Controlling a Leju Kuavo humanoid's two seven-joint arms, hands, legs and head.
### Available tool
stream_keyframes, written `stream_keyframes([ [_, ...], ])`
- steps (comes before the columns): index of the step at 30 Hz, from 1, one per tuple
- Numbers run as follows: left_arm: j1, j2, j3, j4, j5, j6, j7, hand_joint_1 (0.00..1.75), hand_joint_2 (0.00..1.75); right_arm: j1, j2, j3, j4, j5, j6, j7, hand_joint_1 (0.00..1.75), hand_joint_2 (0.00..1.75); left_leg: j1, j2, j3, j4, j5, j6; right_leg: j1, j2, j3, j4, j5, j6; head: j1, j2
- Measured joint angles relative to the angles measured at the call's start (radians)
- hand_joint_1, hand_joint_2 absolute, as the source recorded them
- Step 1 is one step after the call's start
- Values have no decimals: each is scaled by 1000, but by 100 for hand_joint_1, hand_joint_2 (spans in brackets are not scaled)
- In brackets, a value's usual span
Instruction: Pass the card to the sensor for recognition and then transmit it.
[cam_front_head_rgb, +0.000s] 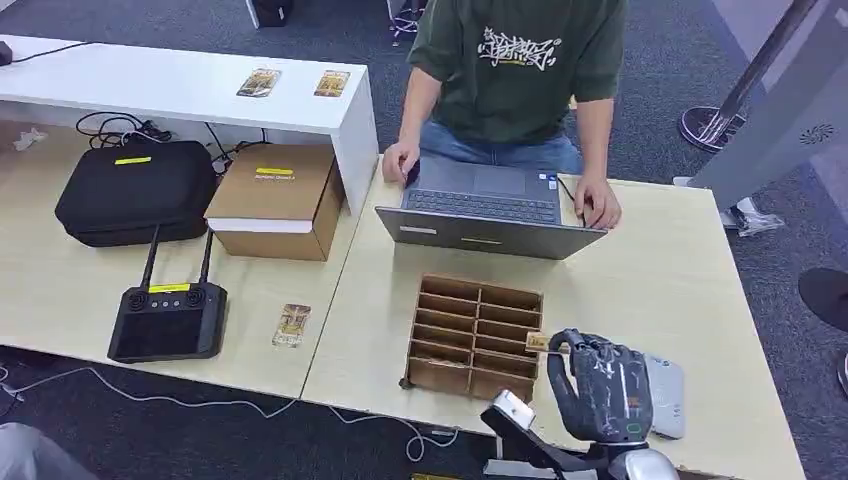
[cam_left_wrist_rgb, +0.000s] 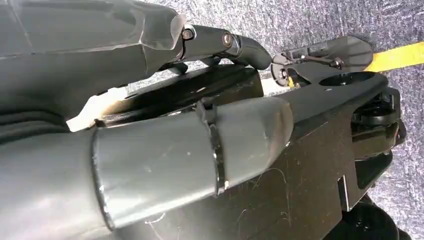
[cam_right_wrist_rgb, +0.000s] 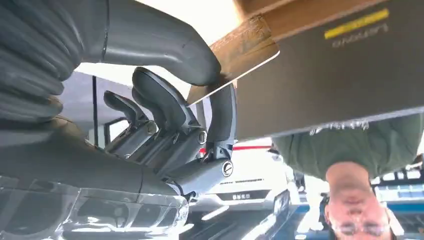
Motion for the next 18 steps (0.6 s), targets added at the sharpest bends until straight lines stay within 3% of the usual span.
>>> stream_keyframes([
  [13,2,6,8,0,12,-1,-8,0,0,89,0,-91,-145,11,-43,19,175,175,0,0,0,0,0,0,0,0,0,0,0,0,0,0],
  [18,6,10,23,0,21,-1,-8,0,0,124,26,-134,-189,-5,-76,31,175,175,0,0,0,0,0,0,0,0,0,0,0,0,0,0],
])
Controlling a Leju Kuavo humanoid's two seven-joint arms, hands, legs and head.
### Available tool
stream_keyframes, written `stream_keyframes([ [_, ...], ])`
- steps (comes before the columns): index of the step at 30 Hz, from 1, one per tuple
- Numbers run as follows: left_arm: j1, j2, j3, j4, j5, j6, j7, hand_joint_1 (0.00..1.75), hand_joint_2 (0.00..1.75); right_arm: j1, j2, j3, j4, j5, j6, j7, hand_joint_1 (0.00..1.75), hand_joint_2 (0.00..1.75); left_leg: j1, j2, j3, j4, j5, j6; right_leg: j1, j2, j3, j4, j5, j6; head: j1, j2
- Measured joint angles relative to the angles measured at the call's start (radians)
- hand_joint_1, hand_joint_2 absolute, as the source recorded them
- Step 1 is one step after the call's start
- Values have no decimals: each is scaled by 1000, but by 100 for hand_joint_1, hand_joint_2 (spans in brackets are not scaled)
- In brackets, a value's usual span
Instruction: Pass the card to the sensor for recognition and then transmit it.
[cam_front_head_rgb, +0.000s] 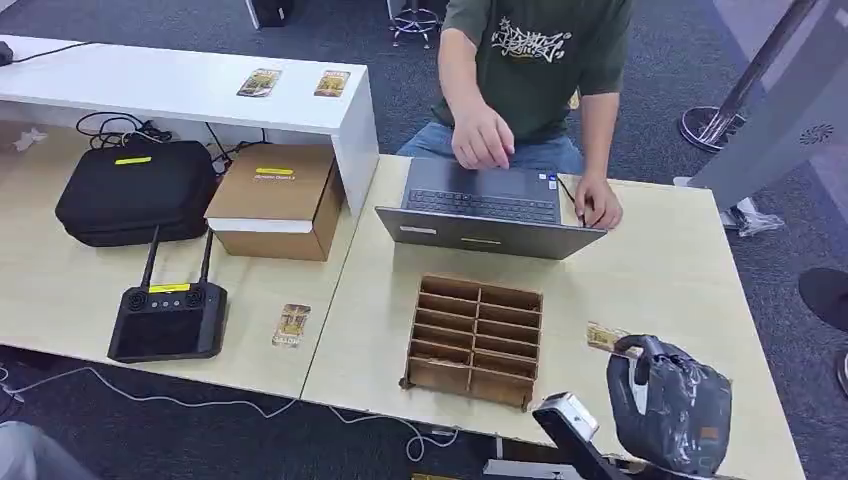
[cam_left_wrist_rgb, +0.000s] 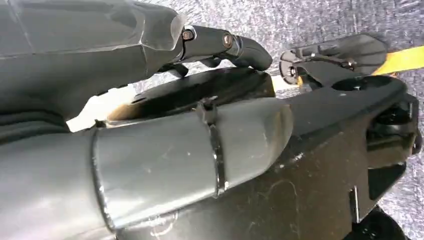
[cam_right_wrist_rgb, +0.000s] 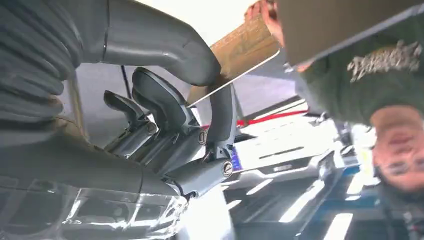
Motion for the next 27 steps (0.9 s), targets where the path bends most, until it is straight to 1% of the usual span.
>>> stream_keyframes([
  [3,1,0,7,0,5,2,0,0,0,18,25,-39,-24,-30,-32,-3,175,175,0,0,0,0,0,0,0,0,0,0,0,0,0,0],
  [6,2,0,13,0,7,6,0,0,0,33,49,-81,-42,-81,-74,-21,175,175,0,0,0,0,0,0,0,0,0,0,0,0,0,0],
  [12,7,0,29,0,8,10,-3,0,0,71,102,-175,-80,-245,-225,-76,175,175,0,0,0,0,0,0,0,0,0,0,0,0,0,0],
  [13,7,0,31,0,7,10,-3,0,0,77,114,-191,-87,-284,-253,-94,175,175,0,0,0,0,0,0,0,0,0,0,0,0,0,0],
  [15,7,0,33,0,4,10,-3,0,0,84,131,-212,-94,-338,-285,-125,175,175,0,0,0,0,0,0,0,0,0,0,0,0,0,0],
  [17,7,0,36,0,-1,11,-3,0,0,81,147,-225,-94,-363,-294,-164,175,175,0,1,0,0,0,0,0,1,0,0,0,0,0,0],
  [20,7,-1,37,0,-6,16,-3,0,0,49,163,-224,-87,-361,-293,-211,175,175,0,2,0,0,1,-1,0,2,0,0,1,-1,0,0],
  [23,7,-3,40,0,-10,18,-3,0,0,-12,173,-216,-64,-351,-287,-224,175,175,1,2,0,0,2,-2,0,2,0,0,2,-1,0,0],
  [27,5,-5,43,0,-26,10,-5,0,0,-145,175,-190,-10,-346,-254,-229,175,175,1,3,1,0,3,-2,0,4,0,1,4,-1,0,0],
])
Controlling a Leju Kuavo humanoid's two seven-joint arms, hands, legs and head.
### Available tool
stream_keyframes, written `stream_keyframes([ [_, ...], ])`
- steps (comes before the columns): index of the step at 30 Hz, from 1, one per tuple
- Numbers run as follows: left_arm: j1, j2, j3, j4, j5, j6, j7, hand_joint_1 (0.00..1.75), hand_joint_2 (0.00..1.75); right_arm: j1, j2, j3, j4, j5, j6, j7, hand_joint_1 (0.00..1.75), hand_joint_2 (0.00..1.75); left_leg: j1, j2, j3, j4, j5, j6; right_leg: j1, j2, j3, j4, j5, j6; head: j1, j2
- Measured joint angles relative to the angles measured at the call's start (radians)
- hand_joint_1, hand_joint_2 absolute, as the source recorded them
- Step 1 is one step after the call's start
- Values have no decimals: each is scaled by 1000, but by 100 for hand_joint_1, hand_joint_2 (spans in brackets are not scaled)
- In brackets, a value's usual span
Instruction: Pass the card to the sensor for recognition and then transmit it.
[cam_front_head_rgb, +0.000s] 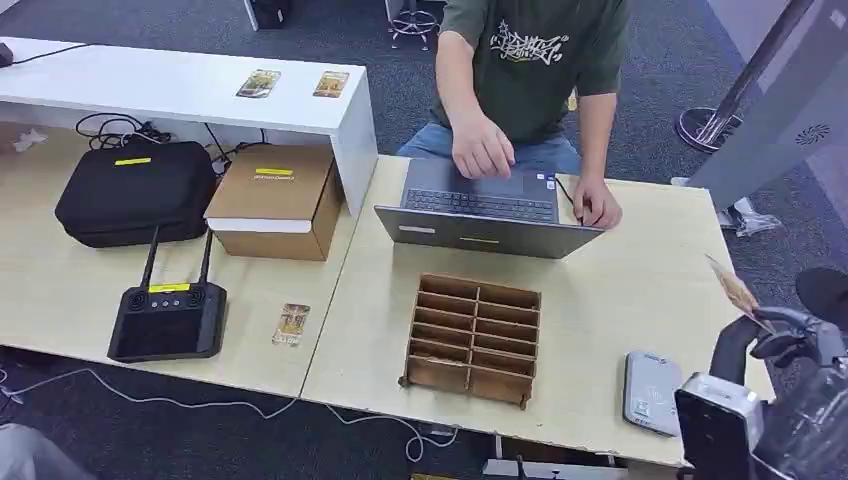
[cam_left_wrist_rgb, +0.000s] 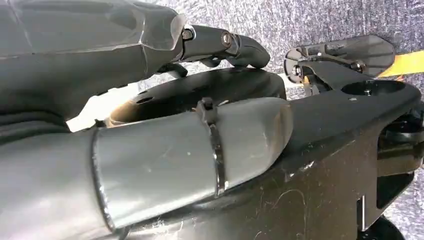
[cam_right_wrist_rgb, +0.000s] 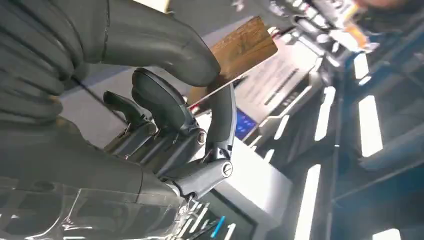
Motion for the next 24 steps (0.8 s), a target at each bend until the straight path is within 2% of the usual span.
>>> stream_keyframes([
  [4,0,0,0,0,-19,-7,0,0,0,-112,0,27,56,0,23,-2,175,175,0,0,0,0,1,-1,0,0,0,0,1,-1,0,0],
  [10,-11,0,0,0,-50,-17,17,0,0,-303,0,71,188,9,111,30,175,175,0,0,0,0,3,-1,0,0,0,2,2,-1,0,0],
  [14,-20,0,0,0,-74,-28,29,0,0,-485,0,95,372,28,194,71,175,175,0,1,0,0,4,-1,0,2,-2,2,4,-1,0,0],
  [24,-48,0,-14,0,-120,-46,60,0,0,-818,2,121,831,82,199,80,175,175,0,-1,-2,0,7,-2,0,0,-3,4,5,-1,0,0],
])
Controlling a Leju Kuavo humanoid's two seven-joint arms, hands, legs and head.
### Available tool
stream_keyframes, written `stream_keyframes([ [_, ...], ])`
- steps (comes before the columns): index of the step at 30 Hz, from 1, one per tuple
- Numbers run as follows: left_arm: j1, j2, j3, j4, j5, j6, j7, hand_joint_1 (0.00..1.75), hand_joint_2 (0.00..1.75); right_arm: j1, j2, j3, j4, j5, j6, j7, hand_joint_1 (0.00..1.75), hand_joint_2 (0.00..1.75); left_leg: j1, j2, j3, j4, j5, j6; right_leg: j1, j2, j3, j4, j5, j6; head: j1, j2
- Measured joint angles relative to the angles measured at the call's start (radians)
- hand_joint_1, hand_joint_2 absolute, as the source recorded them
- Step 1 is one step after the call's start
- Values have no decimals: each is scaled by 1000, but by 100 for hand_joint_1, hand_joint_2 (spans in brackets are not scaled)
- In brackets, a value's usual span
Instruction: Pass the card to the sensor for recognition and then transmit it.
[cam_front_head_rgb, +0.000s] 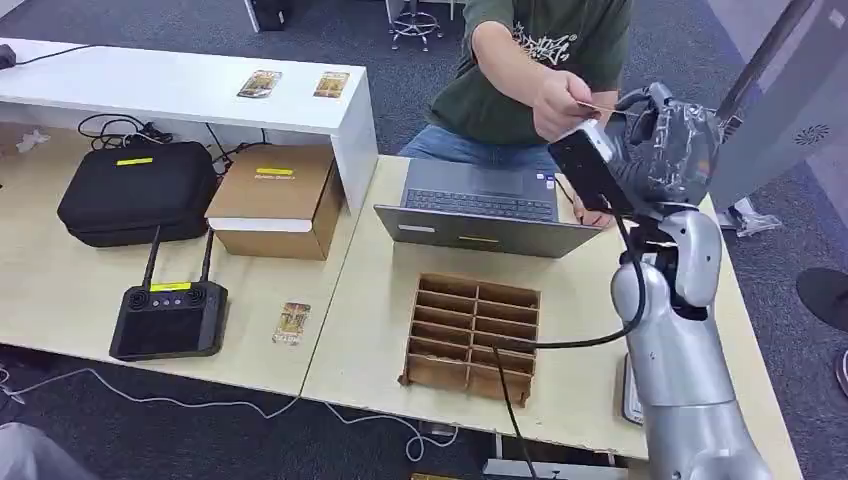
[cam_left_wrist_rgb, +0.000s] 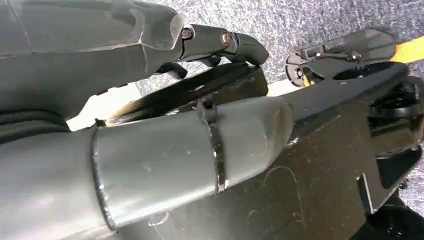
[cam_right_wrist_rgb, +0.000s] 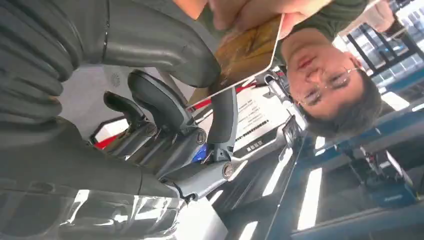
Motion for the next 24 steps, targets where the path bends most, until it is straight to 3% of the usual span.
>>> stream_keyframes([
  [7,-10,-3,-4,0,-16,-9,8,0,0,-113,16,14,183,26,-3,2,175,175,0,-4,-2,0,1,0,0,-4,-1,1,0,0,0,0],
  [16,-17,-4,-13,0,-28,-17,16,0,0,-131,17,22,240,34,-5,6,175,175,0,-6,-7,1,1,1,0,-6,-4,0,0,0,0,0],
  [17,-17,-4,-14,0,-28,-17,17,0,0,-131,17,22,243,35,-4,6,10,175,0,-6,-7,1,1,1,0,-6,-5,0,0,0,0,0],
  [18,-17,-4,-14,0,-29,-18,19,0,0,-131,17,22,246,36,-4,8,0,175,0,-6,-7,1,1,1,0,-6,-5,-1,0,0,0,0],
  [24,-18,-4,-19,0,-36,-24,26,0,0,-129,17,24,252,49,-14,5,0,175,0,-3,-7,1,1,1,0,-4,-6,-1,0,0,0,0],
])
